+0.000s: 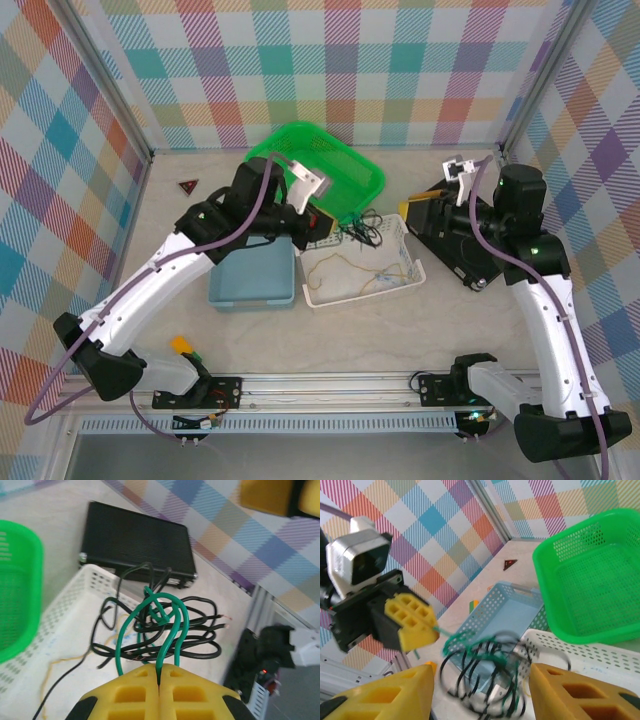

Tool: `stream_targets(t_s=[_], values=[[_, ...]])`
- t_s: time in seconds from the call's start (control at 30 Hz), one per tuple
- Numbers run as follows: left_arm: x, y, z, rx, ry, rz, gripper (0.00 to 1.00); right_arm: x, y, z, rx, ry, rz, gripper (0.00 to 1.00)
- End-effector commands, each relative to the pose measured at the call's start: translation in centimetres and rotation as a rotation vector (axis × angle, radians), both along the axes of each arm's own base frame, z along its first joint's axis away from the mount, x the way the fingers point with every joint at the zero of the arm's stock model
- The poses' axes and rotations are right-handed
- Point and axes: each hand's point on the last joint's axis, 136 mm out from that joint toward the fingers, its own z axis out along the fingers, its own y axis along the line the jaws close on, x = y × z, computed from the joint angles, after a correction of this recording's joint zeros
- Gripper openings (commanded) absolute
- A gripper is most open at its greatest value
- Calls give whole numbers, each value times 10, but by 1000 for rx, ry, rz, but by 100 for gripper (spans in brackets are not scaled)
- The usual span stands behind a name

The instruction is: Untangle the cables

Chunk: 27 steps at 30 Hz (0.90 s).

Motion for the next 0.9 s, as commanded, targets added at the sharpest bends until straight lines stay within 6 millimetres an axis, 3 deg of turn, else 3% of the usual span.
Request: stream_targets(t_s=[0.0, 0.17, 0.4, 0.67, 0.87], values=[[15, 10, 1, 33, 2, 72, 0, -14, 5, 11, 24, -17, 66, 52], [28, 15, 5, 41, -14, 112, 0, -10, 10, 2, -32, -55, 99, 50], [45, 22, 13, 40, -49, 173, 0, 13, 15, -29, -104, 114, 20, 55], [74, 29, 21, 28, -77, 267, 0, 39, 19, -44, -3, 287, -68, 68], [88, 28, 25, 7, -96, 287, 0, 54, 36, -43, 172, 485, -36, 66]])
